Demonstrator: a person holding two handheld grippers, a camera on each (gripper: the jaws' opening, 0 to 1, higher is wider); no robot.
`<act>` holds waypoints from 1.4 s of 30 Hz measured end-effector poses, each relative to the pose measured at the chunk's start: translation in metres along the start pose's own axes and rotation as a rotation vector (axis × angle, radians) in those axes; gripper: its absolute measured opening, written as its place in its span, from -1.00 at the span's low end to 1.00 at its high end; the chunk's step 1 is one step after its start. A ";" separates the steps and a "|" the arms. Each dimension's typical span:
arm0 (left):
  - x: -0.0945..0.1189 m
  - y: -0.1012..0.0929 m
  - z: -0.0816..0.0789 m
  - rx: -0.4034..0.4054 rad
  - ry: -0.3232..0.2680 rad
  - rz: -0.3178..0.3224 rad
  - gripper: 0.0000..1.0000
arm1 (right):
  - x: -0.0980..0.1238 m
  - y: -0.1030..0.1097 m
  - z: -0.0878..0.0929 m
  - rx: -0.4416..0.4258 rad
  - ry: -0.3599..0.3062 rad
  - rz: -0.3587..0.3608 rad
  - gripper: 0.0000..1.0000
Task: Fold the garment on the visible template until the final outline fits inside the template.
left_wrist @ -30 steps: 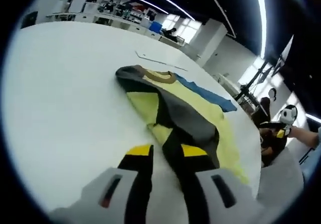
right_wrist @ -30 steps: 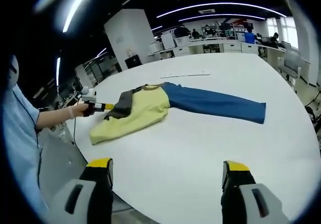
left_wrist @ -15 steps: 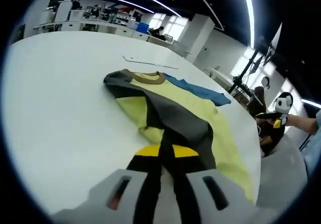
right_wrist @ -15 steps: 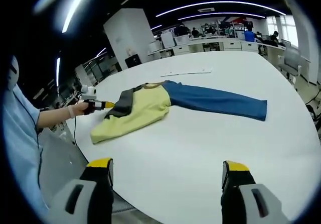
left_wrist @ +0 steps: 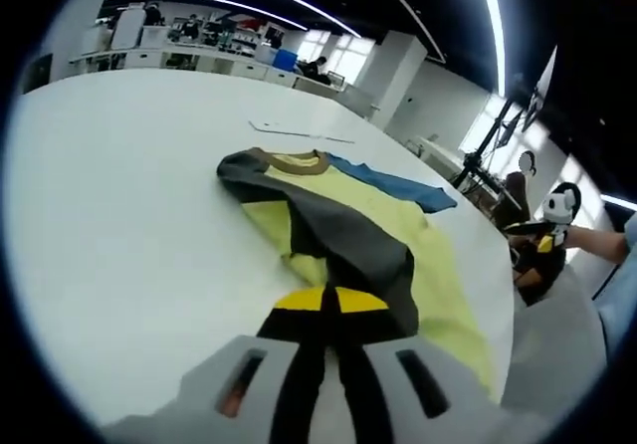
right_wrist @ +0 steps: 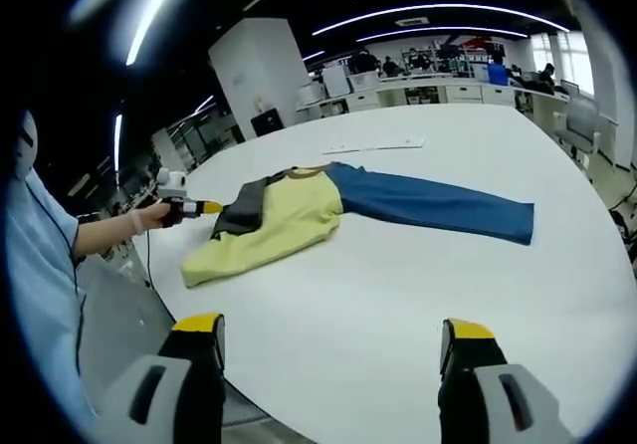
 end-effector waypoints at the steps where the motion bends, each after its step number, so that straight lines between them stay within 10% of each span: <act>1: 0.003 0.001 0.000 -0.006 -0.001 -0.006 -1.00 | 0.000 0.001 -0.001 0.003 -0.002 -0.002 0.80; 23: 0.146 0.105 0.013 0.030 0.028 -0.374 -1.00 | -0.016 0.017 -0.020 0.055 -0.013 -0.029 0.88; 42: 0.185 0.209 0.023 0.067 0.119 -0.608 -1.00 | -0.021 0.015 -0.013 0.054 0.051 -0.012 0.91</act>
Point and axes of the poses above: the point that each gripper's makers call its tool centre point, and the gripper's own axes: x roughly backward along the fingers, y roughly to its left, z roughly out of its underside, the point moved 5 cm from there along x, roughly backward along the fingers, and after that the axes turned 3 degrees about -x, right-handed, at the moved point
